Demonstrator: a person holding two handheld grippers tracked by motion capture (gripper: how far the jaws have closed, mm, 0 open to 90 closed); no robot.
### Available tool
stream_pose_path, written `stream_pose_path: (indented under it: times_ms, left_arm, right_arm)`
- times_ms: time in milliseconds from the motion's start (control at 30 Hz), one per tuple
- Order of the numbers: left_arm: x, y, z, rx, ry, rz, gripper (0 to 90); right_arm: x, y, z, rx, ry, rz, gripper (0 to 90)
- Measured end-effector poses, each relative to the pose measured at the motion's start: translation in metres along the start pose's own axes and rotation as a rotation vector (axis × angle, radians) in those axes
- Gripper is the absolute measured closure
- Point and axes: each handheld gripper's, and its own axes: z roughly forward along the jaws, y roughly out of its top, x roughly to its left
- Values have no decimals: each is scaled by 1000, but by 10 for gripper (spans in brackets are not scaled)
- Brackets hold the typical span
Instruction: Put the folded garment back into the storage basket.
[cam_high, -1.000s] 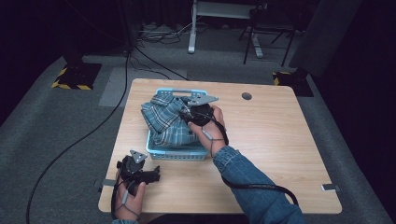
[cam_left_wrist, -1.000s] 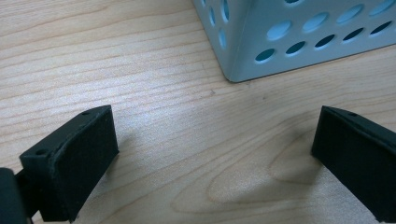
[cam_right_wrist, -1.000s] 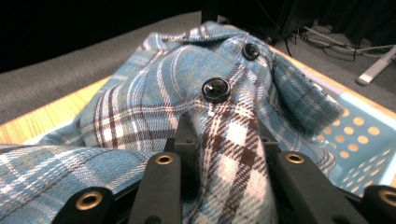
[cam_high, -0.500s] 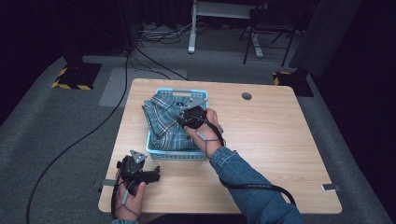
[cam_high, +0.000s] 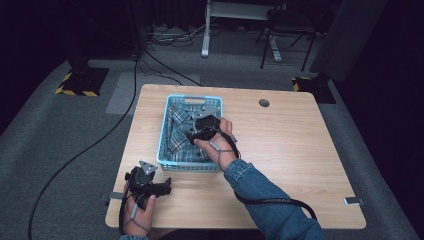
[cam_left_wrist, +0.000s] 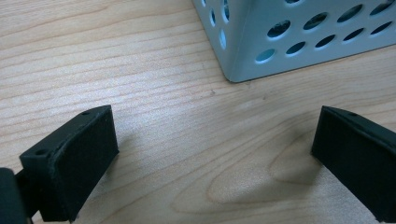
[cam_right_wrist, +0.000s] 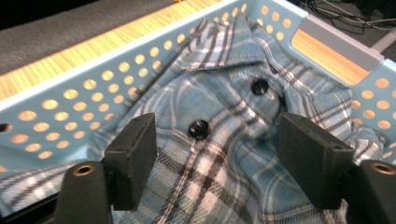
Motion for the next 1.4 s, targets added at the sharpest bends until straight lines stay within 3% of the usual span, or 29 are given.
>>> stream_pose_path:
  times_ms: [600, 1067, 1400]
  left_arm:
    - [0, 0, 0, 0, 1, 2, 1]
    - [0, 0, 0, 0, 0, -3, 1]
    - [0, 0, 0, -1, 1, -3, 1]
  right_arm:
    - [-8, 16, -46, -107, 32, 11, 282]
    - [-23, 18, -85, -122, 33, -6, 278]
    - [-41, 12, -117, -127, -7, -25, 271]
